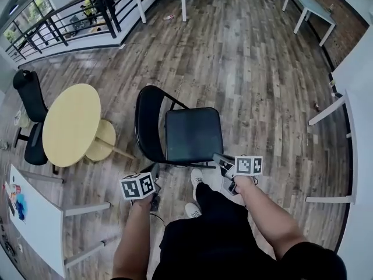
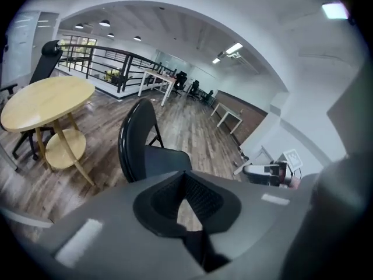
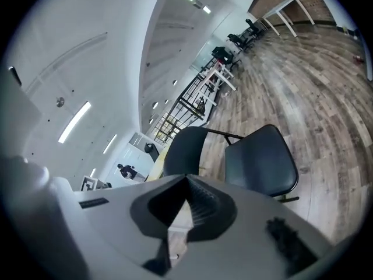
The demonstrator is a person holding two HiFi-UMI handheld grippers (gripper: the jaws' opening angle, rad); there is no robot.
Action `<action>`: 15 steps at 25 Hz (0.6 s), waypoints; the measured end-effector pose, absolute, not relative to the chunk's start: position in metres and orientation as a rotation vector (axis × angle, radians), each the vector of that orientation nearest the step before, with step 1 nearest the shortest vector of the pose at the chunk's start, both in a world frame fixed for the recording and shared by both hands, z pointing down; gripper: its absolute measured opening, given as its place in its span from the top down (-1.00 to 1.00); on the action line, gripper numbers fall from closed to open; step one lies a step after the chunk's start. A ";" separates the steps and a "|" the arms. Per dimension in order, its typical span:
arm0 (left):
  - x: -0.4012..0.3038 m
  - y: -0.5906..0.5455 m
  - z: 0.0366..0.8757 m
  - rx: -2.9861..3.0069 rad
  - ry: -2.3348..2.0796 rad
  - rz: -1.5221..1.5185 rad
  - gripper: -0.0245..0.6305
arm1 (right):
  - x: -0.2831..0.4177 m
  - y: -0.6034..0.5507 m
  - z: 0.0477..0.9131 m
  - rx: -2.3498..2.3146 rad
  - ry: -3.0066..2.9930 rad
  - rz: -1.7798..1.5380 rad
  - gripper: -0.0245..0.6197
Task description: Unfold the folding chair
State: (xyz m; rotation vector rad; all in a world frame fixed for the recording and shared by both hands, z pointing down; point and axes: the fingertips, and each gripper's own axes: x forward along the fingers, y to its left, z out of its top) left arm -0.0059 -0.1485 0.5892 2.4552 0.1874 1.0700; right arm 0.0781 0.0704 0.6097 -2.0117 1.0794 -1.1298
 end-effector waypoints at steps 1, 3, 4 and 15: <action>-0.015 -0.137 0.586 2.480 0.221 1.076 0.91 | 0.068 0.071 0.600 -2.014 1.103 -1.120 0.90; -0.034 -0.109 0.578 2.558 0.329 1.109 0.91 | 0.047 0.072 0.578 -2.034 1.172 -1.103 0.90; -0.045 -0.093 0.573 2.610 0.407 1.135 0.91 | 0.035 0.073 0.566 -2.045 1.213 -1.089 0.90; -0.115 -0.005 0.509 2.599 0.572 1.019 0.91 | -0.029 0.113 0.465 -2.366 1.485 -0.937 0.90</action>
